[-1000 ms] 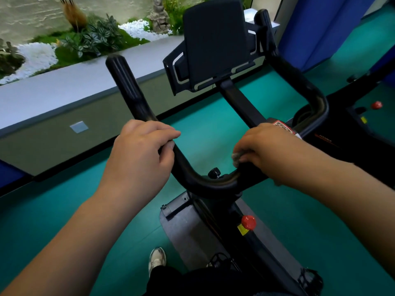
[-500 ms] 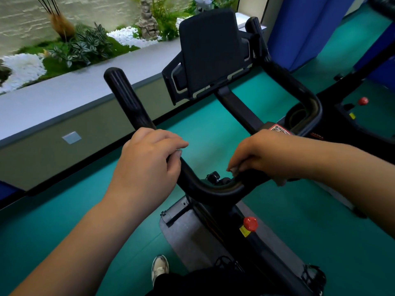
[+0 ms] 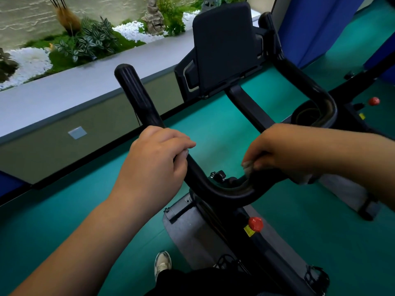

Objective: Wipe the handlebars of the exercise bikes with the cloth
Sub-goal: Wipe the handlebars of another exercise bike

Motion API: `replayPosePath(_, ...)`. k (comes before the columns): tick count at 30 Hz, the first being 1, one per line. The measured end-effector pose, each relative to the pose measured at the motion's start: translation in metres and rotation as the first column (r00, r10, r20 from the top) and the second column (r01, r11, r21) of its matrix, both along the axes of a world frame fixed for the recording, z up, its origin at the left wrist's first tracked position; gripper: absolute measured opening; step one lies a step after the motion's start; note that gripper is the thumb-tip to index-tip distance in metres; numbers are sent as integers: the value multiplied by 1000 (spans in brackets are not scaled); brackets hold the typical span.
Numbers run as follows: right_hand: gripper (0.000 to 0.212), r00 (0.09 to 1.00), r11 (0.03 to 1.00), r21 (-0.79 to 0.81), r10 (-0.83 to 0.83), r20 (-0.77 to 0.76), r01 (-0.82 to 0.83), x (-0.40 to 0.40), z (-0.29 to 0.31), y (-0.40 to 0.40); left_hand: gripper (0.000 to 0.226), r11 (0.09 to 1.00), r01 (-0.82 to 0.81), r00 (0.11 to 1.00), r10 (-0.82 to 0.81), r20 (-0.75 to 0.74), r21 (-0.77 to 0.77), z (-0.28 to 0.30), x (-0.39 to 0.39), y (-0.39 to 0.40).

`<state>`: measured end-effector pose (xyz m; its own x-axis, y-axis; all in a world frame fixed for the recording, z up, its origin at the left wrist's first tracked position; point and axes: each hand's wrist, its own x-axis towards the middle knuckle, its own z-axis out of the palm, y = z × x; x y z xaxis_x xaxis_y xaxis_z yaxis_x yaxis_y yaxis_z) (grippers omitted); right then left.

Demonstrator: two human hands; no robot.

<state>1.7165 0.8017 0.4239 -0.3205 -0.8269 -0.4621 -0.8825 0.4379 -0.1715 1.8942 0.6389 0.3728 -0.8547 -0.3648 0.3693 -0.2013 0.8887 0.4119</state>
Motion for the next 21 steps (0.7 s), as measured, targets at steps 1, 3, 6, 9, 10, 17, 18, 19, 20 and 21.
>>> replayPosePath(1, 20, 1000, 1000, 11, -16, -15, 16, -3, 3, 2, 23, 1000, 0, 1000, 0, -2, 0, 0, 0, 0)
replayPosePath(3, 18, 1000, 1000, -1, -8, 3, 8, 4, 1, 0, 23, 1000, 0, 1000, 0, -5, -5, 0, -1, 0)
replayPosePath(6, 20, 991, 998, -69, 10, 134, -1, 29, -14, -13, 23, 1000, -2, 1000, 2, -10, -10, -2, 0, 0)
replayPosePath(9, 20, 987, 990, -135, -20, 160, 42, 29, -18, -13, 23, 1000, 1, 1000, -1, -16, -10, -1, 2, -3)
replayPosePath(10, 19, 986, 991, -122, -36, 160, 56, 24, -14, -10, 23, 1000, 2, 1000, -2, -18, -9, -1, 2, -4)
replayPosePath(17, 15, 982, 983, -151, -75, 173, 102, 35, -18, -18, 23, 1000, -2, 1000, 2, -31, -5, -2, -1, -4)
replayPosePath(18, 14, 971, 968, -197, -111, 212, 154, 42, -23, -23, 23, 1000, 2, 999, -2, -34, -5, -3, 0, -5)
replayPosePath(19, 13, 957, 948, -240, -150, 249, 211, 46, -26, -26, 23, 1000, 6, 999, -6, -40, -6, -3, 0, -5)
replayPosePath(20, 12, 941, 928, -265, -184, 284, 261, 48, -28, -27, 23, 1000, 9, 999, -9, -45, -4, -2, 1, -6)
replayPosePath(21, 12, 931, 919, -270, -200, 305, 286, 47, -28, -25, 23, 1000, 10, 999, -10, -48, -2, -2, 1, -7)
